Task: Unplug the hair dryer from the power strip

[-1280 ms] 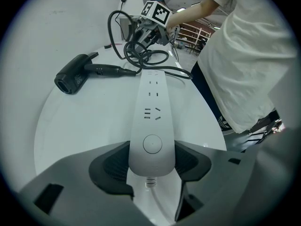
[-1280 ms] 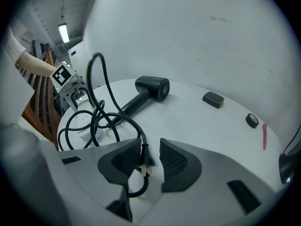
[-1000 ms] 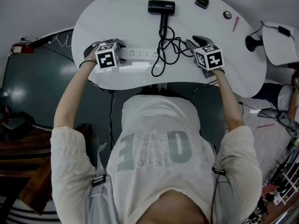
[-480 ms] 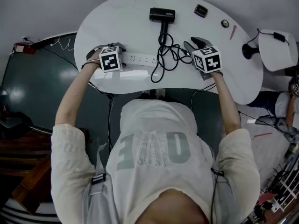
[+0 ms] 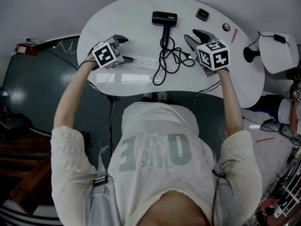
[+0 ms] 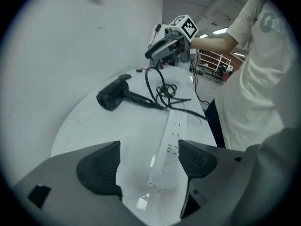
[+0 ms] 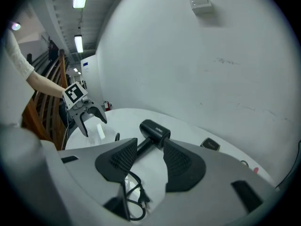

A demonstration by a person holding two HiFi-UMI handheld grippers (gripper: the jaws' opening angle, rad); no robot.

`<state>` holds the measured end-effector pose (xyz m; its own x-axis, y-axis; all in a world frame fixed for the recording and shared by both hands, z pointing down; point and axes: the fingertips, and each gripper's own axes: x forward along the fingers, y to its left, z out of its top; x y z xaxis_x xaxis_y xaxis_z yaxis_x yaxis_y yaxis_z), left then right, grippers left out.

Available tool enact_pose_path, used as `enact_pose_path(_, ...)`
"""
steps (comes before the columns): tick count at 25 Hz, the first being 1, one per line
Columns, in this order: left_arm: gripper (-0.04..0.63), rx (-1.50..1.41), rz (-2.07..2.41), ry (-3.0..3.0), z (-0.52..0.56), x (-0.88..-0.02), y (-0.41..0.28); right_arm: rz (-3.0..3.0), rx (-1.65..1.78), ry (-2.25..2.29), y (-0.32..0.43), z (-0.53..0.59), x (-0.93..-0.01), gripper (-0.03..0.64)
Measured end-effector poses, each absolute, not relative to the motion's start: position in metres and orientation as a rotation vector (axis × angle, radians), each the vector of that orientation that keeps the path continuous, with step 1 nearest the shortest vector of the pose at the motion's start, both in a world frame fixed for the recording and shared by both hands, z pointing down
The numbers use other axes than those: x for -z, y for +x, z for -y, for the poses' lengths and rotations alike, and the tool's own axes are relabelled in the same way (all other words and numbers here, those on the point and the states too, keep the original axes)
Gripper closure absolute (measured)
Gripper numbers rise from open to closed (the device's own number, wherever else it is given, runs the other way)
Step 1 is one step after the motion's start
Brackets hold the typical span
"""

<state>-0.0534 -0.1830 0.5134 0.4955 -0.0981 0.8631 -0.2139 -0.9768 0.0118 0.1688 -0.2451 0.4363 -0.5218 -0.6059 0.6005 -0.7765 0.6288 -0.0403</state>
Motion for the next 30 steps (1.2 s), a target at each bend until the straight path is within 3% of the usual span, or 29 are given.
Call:
enact_pose_path(6, 0.215, -1.1, 0.563, 2.873, 0.232, -0.408, -0.012, 2.447, -0.22, 1.212, 0.152, 0.27, -0.338, 0.451)
enact_pose_path(12, 0.24, -0.504, 0.937, 3.118, 0.238, -0.273, 0.021, 2.68, -0.084, 1.47, 0.141, 0.263, -0.219, 0.451)
enact_pose_path(13, 0.315, -0.386, 1.051, 3.136, 0.236, -0.25, 0.021, 2.731, -0.066, 1.505, 0.139, 0.256, -0.202, 0.453)
enact_pose_path(15, 0.55, -0.072, 1.291, 3.126, 0.228, -0.204, 0.015, 2.812, -0.009, 1.577, 0.138, 0.241, -0.174, 0.484)
enact_pose_path(16, 0.581, 0.08, 1.39, 3.087, 0.222, -0.185, 0.011, 2.828, 0.032, 1.618, 0.138, 0.233, -0.165, 0.527)
enact_pose_path(20, 0.583, 0.374, 1.733, 2.823, 0.19, -0.158, -0.012, 2.772, 0.156, 1.798, 0.14, 0.204, -0.154, 0.565)
enact_pose_path(30, 0.583, 0.261, 1.885, 2.671, 0.163, -0.184, -0.018, 2.691, 0.088, 1.868, 0.125, 0.151, -0.191, 0.595)
